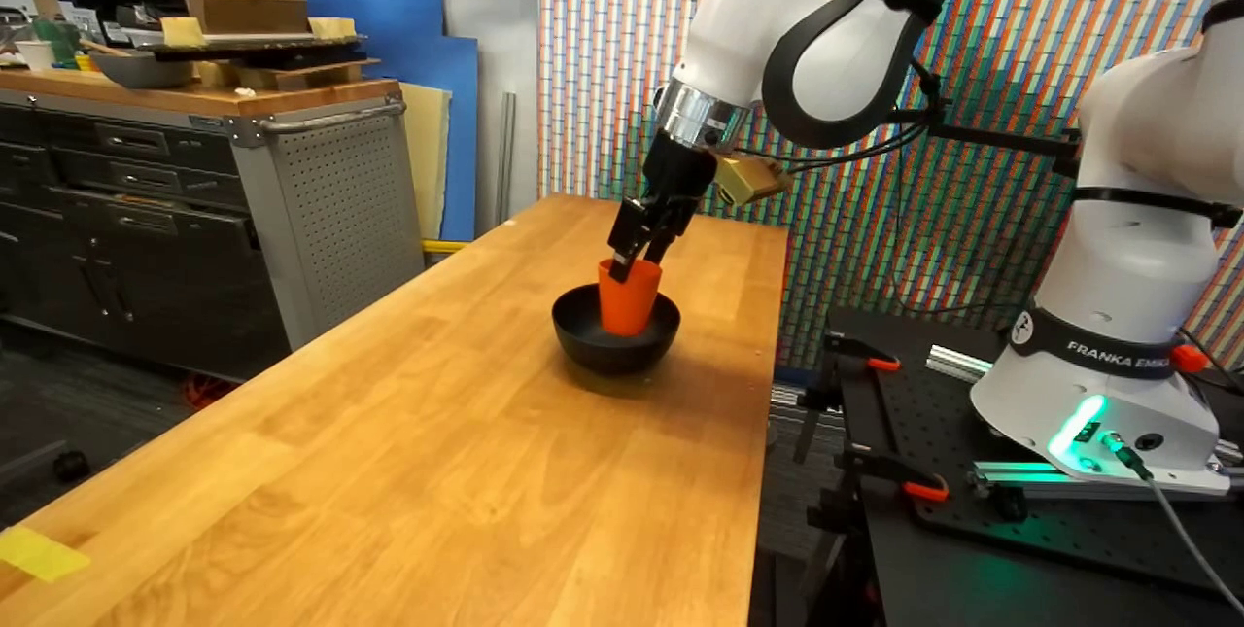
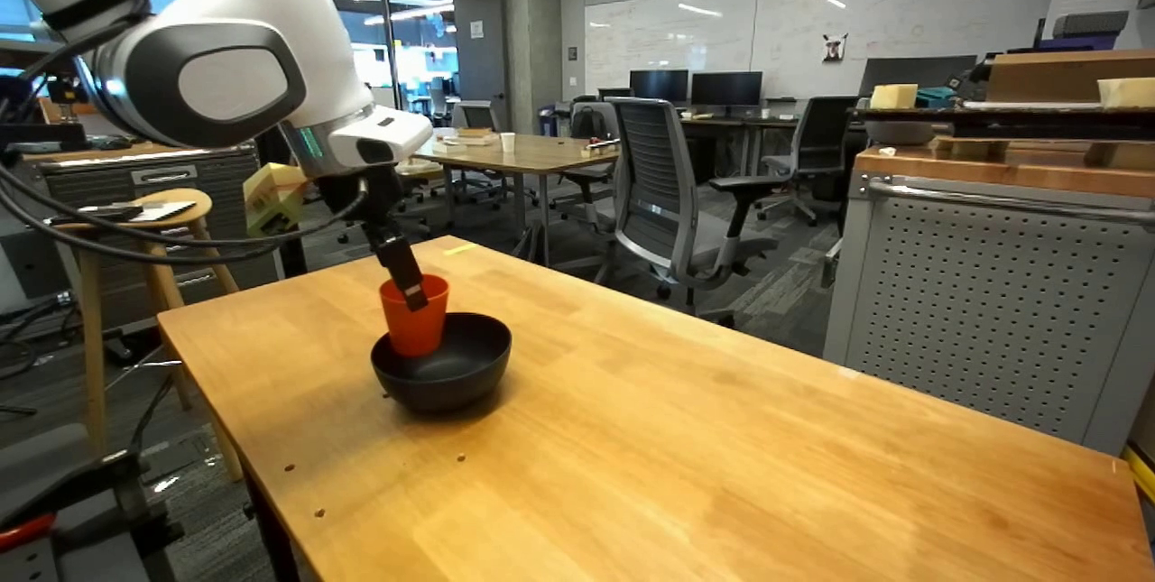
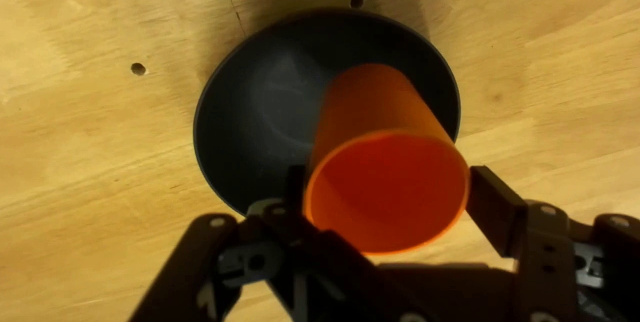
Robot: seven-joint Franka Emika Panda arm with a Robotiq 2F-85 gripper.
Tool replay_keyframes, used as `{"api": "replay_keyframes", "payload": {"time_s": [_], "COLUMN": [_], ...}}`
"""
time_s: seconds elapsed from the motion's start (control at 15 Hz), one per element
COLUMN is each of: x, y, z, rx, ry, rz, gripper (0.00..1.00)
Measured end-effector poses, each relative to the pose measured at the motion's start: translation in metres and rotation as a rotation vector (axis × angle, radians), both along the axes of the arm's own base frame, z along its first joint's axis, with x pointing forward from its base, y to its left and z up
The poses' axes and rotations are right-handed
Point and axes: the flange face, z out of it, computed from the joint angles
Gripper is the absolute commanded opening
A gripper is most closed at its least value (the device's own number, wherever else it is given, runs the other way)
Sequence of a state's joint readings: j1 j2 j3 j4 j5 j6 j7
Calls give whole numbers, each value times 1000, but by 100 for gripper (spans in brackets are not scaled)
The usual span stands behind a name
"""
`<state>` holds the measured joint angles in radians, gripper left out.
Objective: Put the cup in the bowl
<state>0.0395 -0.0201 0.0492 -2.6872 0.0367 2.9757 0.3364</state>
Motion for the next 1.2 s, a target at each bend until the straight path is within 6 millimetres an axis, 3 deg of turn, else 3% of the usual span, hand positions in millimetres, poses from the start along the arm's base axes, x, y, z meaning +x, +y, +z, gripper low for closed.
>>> {"api": "replay_keyframes", "payload": {"time_s": [0.33, 0.4, 0.47, 0.6, 0.93, 1.2], "x": [0, 0, 0, -1, 0, 4], "y": [-8, -9, -10, -12, -11, -8], "z": [-26, -29, -32, -36, -31, 5], "rx": [-15, -17, -18, -14, -10, 2], "ry": [3, 5, 7, 11, 2, -4], "rz": [38, 42, 46, 48, 64, 80], "gripper": [57, 73, 95, 100, 100, 100]}}
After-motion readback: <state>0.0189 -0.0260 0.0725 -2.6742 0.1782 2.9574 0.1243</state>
